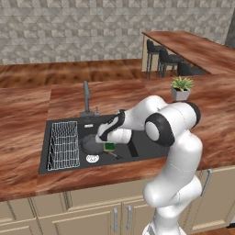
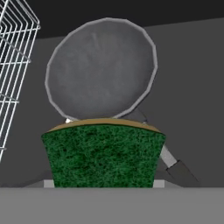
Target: Pick the pan and sponge and place them into the sink. Then turn on the water.
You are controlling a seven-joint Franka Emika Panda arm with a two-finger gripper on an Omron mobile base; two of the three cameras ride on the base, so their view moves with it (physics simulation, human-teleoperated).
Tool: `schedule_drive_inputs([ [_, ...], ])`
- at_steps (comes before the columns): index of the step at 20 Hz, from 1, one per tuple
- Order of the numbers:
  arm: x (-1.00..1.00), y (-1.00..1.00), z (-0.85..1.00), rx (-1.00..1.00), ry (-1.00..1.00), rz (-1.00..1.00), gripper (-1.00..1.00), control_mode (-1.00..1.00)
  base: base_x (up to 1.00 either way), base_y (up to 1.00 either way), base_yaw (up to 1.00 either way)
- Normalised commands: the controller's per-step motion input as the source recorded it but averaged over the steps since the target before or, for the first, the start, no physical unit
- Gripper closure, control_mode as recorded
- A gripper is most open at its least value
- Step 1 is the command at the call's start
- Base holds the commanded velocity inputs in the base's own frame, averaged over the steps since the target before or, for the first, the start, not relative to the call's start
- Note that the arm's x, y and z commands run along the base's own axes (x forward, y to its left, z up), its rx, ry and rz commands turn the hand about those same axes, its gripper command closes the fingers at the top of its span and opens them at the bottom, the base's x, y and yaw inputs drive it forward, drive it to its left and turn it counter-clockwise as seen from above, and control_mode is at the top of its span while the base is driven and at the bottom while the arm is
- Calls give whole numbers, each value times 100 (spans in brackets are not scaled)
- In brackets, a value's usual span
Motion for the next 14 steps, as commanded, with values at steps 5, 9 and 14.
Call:
schedule_drive_inputs([
  [5, 20, 7, -22, 0, -4, 0, 100, -100, 0, 0, 0],
  [9, 20, 8, -24, 0, -2, 1, 100, -100, 0, 0, 0],
  [14, 20, 8, -23, 0, -2, 1, 100, -100, 0, 0, 0],
])
